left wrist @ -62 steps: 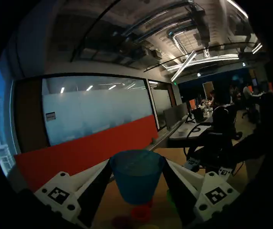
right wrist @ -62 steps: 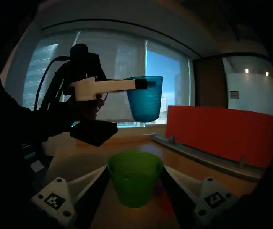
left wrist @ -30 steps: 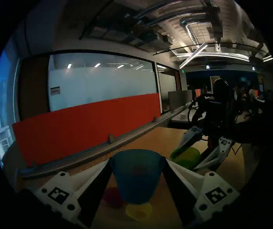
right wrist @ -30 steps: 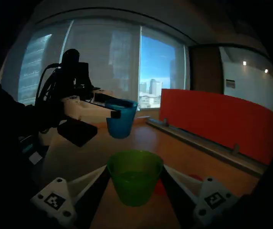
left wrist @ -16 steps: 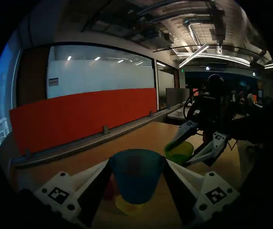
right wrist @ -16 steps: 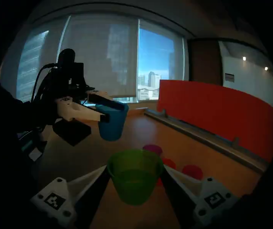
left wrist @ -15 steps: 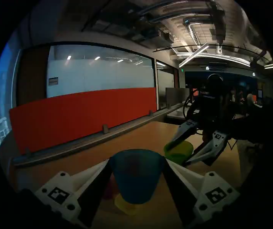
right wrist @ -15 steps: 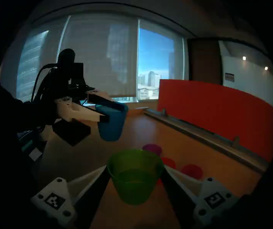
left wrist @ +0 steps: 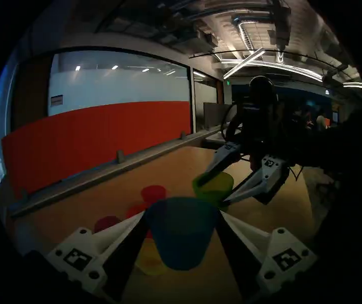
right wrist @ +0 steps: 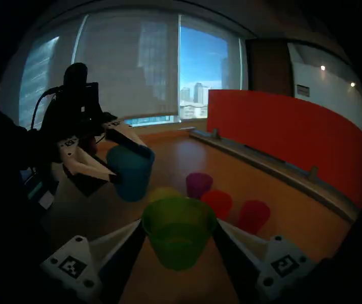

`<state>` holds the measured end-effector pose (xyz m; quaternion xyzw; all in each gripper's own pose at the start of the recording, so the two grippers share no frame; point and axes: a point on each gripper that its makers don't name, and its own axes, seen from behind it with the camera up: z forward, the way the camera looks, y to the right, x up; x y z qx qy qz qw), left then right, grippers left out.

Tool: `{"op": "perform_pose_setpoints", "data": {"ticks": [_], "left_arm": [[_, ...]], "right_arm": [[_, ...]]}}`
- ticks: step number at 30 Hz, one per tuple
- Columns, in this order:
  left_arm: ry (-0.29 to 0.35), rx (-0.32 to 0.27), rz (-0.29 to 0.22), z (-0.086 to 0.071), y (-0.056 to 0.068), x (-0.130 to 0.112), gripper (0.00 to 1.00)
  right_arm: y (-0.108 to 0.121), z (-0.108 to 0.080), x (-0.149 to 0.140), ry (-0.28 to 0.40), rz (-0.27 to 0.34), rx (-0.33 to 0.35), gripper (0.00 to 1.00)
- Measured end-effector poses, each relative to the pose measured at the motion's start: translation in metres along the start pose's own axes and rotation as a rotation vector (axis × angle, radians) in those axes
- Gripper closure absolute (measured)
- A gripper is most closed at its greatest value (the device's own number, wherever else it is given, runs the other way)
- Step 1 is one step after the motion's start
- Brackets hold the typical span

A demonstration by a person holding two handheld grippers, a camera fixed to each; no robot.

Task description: Pour water

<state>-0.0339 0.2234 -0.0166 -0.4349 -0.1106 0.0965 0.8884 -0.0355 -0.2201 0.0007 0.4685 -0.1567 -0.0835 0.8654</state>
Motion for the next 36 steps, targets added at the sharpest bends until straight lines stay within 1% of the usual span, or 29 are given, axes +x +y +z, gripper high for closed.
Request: {"op": "perform_pose_setpoints", "data": {"ticks": [3, 6, 15, 24, 27, 36], "left_arm": [[-0.020, -0.024, 0.002, 0.005, 0.009, -0.010, 0.12], [-0.040, -0.036, 0.003, 0.010, 0.013, -0.020, 0.12], [-0.082, -0.060, 0.005, 0.021, 0.021, -0.042, 0.12], [-0.126, -0.073, 0.013, 0.026, 0.025, -0.061, 0.12], [-0.153, -0.082, 0.014, 0.026, 0.028, -0.070, 0.12], [-0.237, -0.110, 0.040, 0.024, 0.035, -0.097, 0.12]], "right_arm": [[0.002, 0.001, -0.007, -0.019, 0.003, -0.003, 0.10], [0.003, 0.002, -0.013, -0.032, 0.007, -0.004, 0.10], [0.007, 0.006, -0.031, -0.071, 0.022, -0.004, 0.10], [0.009, 0.010, -0.042, -0.091, 0.036, -0.004, 0.10], [0.010, 0.011, -0.047, -0.100, 0.040, -0.006, 0.10], [0.011, 0.015, -0.062, -0.126, 0.041, -0.009, 0.10]]}}
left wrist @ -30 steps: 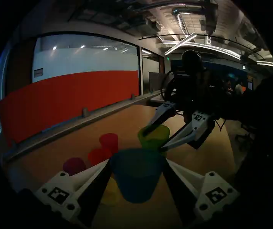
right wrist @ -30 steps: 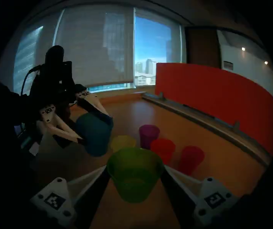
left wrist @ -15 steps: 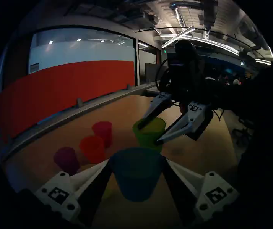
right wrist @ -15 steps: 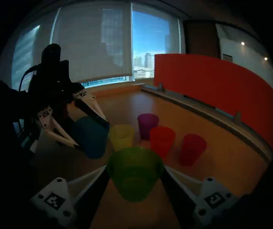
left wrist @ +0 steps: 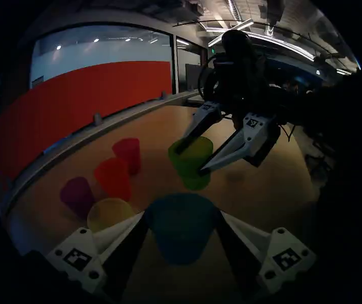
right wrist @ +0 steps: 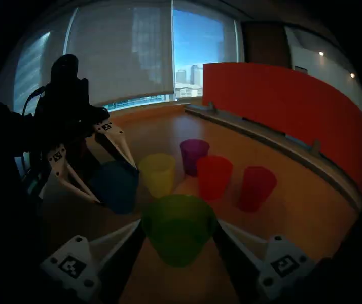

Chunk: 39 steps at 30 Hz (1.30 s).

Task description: Pour water

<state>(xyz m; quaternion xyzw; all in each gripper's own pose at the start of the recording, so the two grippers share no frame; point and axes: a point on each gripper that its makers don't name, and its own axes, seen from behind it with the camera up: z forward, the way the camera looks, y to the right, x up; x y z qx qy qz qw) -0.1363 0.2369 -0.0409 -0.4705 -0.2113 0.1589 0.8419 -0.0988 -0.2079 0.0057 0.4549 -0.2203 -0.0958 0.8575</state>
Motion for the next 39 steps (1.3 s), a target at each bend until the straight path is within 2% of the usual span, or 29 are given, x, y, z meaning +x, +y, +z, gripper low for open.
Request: {"op": "perform_pose_setpoints", "data": {"ticks": [18, 39], "left_arm": [[-0.060, -0.011, 0.012, 0.002, 0.003, -0.027, 0.12], [-0.086, -0.018, 0.009, -0.010, 0.003, -0.039, 0.12]], "right_arm": [[0.000, 0.009, -0.019, -0.036, 0.005, -0.001, 0.10], [-0.002, 0.012, -0.034, -0.066, -0.007, -0.008, 0.10]]}}
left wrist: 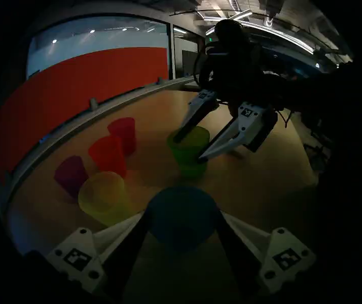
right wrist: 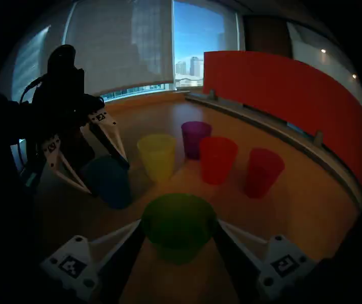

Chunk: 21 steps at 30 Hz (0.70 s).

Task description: Pour water

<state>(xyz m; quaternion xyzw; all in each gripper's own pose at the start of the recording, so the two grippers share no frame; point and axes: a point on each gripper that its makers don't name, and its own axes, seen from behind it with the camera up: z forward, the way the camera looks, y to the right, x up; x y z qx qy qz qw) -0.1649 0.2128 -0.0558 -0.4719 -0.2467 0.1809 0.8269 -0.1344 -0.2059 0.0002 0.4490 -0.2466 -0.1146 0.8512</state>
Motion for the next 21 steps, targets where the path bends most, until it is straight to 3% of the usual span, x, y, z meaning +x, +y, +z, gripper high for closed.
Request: {"op": "perform_pose_setpoints", "data": {"ticks": [21], "left_arm": [[-0.047, 0.003, -0.010, -0.0006, -0.0044, -0.0093, 0.12]], "right_arm": [[0.0005, -0.0051, -0.0094, -0.016, 0.027, -0.010, 0.08]]}}
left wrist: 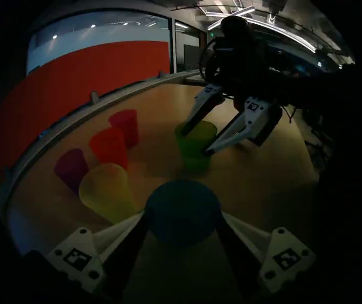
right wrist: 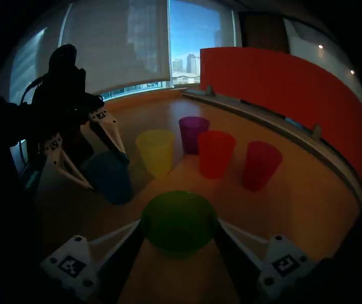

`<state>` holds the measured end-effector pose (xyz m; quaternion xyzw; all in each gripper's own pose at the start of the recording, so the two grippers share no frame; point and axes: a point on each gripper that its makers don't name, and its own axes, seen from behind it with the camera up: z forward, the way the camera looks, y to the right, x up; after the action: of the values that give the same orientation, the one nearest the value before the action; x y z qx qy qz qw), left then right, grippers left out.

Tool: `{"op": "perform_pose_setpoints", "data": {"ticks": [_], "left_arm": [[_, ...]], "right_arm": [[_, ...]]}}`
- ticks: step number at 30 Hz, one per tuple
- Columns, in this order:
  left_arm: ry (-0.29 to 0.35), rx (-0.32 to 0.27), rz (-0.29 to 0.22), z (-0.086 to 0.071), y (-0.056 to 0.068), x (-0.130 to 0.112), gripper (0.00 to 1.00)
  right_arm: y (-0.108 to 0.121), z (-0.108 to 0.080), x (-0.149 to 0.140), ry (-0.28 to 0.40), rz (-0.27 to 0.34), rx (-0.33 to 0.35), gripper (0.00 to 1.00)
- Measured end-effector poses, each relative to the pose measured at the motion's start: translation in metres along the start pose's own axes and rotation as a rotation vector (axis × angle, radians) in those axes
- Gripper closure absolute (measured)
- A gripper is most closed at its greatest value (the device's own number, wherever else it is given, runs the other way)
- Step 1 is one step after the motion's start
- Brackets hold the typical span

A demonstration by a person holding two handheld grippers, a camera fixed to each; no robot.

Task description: Pour water

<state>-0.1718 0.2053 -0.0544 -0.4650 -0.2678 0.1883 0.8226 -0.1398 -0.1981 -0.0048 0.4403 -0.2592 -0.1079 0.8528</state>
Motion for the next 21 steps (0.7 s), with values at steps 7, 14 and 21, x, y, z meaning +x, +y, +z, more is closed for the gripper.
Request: {"op": "perform_pose_setpoints", "data": {"ticks": [7, 14, 21], "left_arm": [[-0.006, 0.000, 0.006, 0.002, 0.002, -0.001, 0.12], [-0.008, -0.008, -0.005, -0.002, 0.002, -0.002, 0.04], [-0.014, 0.009, -0.006, -0.009, -0.002, -0.006, 0.03]], "right_arm": [[0.000, -0.002, -0.003, -0.002, 0.008, -0.008, 0.04], [0.001, -0.004, -0.005, -0.003, 0.018, -0.018, 0.00], [-0.001, -0.013, -0.010, -0.007, 0.021, -0.030, 0.01]]}}
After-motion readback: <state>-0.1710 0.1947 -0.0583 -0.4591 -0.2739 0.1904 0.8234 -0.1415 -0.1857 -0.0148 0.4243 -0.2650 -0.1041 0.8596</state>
